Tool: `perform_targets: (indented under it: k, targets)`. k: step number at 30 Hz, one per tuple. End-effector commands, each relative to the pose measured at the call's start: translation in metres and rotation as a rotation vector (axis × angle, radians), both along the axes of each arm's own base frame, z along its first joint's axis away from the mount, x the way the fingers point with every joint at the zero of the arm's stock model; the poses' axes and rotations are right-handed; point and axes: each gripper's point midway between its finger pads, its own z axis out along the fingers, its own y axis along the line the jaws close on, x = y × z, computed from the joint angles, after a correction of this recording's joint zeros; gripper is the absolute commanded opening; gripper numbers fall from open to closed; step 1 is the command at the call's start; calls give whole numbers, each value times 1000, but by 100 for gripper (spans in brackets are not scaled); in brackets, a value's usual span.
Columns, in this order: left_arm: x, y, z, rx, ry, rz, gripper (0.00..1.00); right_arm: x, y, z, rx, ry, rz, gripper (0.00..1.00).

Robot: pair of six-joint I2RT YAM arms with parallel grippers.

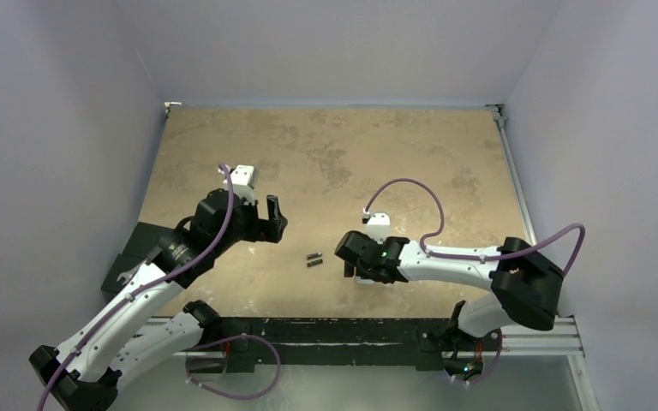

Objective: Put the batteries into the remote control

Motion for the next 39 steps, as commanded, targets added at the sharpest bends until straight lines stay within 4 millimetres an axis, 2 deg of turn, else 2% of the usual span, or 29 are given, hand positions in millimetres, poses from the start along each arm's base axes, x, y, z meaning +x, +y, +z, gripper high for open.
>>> perform_targets:
  k: [1, 25, 32, 39]
  targets:
    - [3, 1, 6, -21, -23, 17, 98, 1, 2, -5, 5, 0, -18, 80]
    - [3, 2, 7, -23, -25, 18, 98, 0, 0, -17, -30, 17, -16, 62]
    - [3, 1, 7, -23, -24, 17, 98, 0, 0, -13, -17, 11, -5, 43]
    - [3, 1, 5, -21, -18, 19, 98, 0, 4, -3, 10, -6, 27, 20]
